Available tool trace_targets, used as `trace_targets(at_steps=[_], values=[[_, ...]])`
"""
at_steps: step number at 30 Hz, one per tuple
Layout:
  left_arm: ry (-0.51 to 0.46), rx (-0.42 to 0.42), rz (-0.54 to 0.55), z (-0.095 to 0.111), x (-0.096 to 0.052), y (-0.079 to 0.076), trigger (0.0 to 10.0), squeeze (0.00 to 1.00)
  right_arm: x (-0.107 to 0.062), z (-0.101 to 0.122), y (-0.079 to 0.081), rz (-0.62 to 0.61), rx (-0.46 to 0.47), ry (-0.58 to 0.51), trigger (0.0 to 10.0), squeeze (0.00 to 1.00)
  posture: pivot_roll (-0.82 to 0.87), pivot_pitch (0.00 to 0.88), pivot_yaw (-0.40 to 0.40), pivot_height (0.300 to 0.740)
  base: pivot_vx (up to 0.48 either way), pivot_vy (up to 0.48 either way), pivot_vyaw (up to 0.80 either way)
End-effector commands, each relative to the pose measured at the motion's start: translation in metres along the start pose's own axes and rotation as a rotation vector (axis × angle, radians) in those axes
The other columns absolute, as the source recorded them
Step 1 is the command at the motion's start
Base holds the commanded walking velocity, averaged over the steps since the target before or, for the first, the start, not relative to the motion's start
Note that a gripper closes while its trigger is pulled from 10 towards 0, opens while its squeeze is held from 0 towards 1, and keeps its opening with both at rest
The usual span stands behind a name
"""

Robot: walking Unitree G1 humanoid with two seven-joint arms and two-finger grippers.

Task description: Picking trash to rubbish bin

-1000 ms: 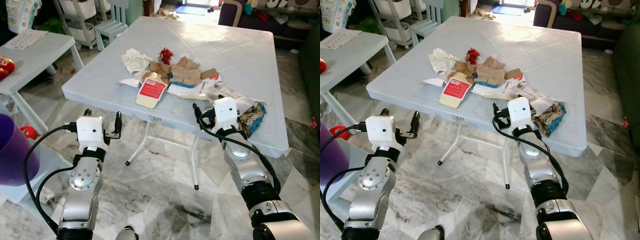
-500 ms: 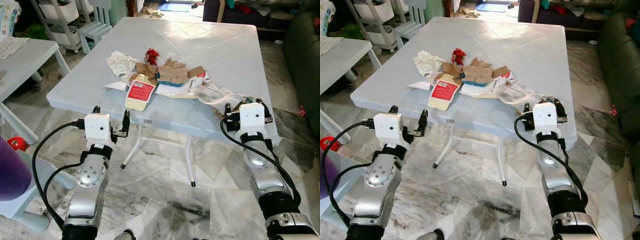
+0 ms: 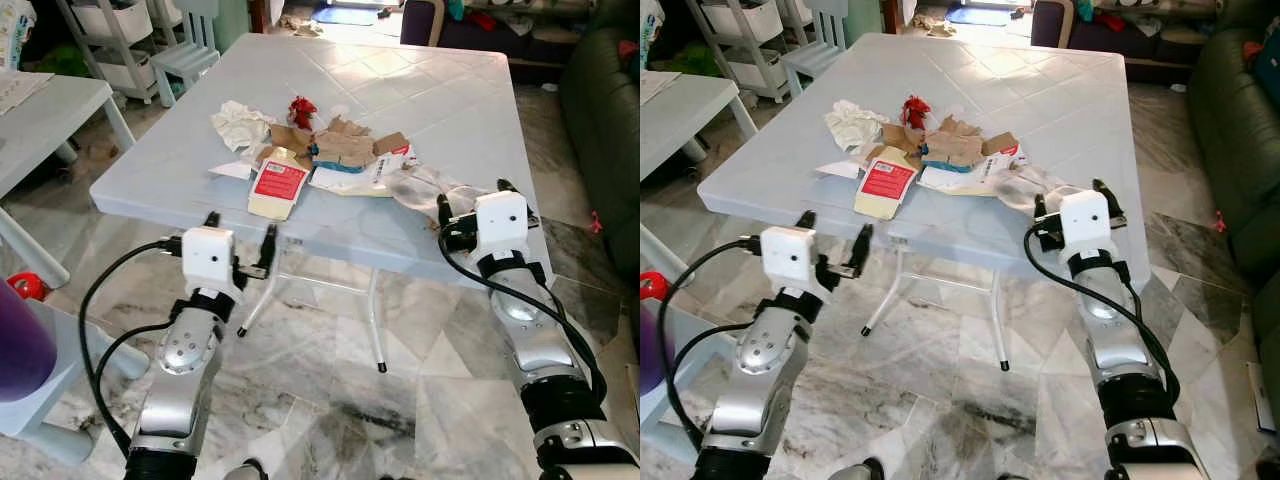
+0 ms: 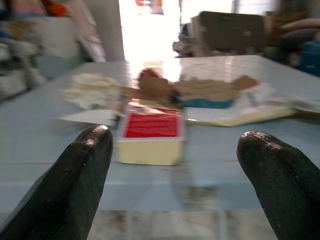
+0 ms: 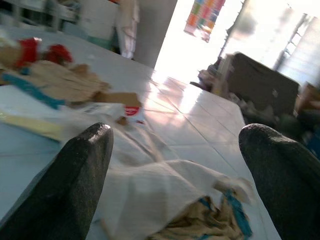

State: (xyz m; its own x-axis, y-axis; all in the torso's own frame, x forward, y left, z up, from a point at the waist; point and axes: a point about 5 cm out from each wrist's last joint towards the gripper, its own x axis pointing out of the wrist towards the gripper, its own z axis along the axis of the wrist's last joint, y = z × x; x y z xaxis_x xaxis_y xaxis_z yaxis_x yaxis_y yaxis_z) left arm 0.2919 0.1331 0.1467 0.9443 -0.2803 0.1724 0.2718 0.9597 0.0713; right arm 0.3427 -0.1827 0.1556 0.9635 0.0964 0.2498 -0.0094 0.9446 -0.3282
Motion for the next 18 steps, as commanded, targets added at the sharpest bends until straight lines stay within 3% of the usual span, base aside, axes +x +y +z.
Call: trace_targets(at_steps=[1, 7, 14, 18], values=[[0.020, -0.031, -0.094, 0.000, -0.001, -0.012, 10.0, 0.00, -0.006, 0.001, 0.000, 0.040, -0.029, -0.008, 10.0, 0.00, 0.01, 0.118, -0.036, 0.740, 0.000, 0.000, 0.00], [0.040, -0.047, -0.166, -0.003, -0.004, -0.025, 10.0, 0.00, -0.014, -0.004, -0.002, 0.095, -0.047, 0.012, 10.0, 0.00, 0.00, 0.121, -0.036, 0.740, 0.000, 0.000, 0.00], [0.046, -0.028, -0.156, -0.003, -0.005, -0.021, 10.0, 0.00, -0.008, -0.011, 0.005, 0.153, -0.099, 0.043, 10.0, 0.00, 0.02, 0.120, -0.042, 0.740, 0.000, 0.000, 0.00], [0.044, -0.024, -0.139, -0.002, -0.006, -0.017, 10.0, 0.00, -0.005, -0.008, 0.005, 0.142, -0.082, 0.037, 10.0, 0.00, 0.02, 0.121, -0.045, 0.740, 0.000, 0.000, 0.00]])
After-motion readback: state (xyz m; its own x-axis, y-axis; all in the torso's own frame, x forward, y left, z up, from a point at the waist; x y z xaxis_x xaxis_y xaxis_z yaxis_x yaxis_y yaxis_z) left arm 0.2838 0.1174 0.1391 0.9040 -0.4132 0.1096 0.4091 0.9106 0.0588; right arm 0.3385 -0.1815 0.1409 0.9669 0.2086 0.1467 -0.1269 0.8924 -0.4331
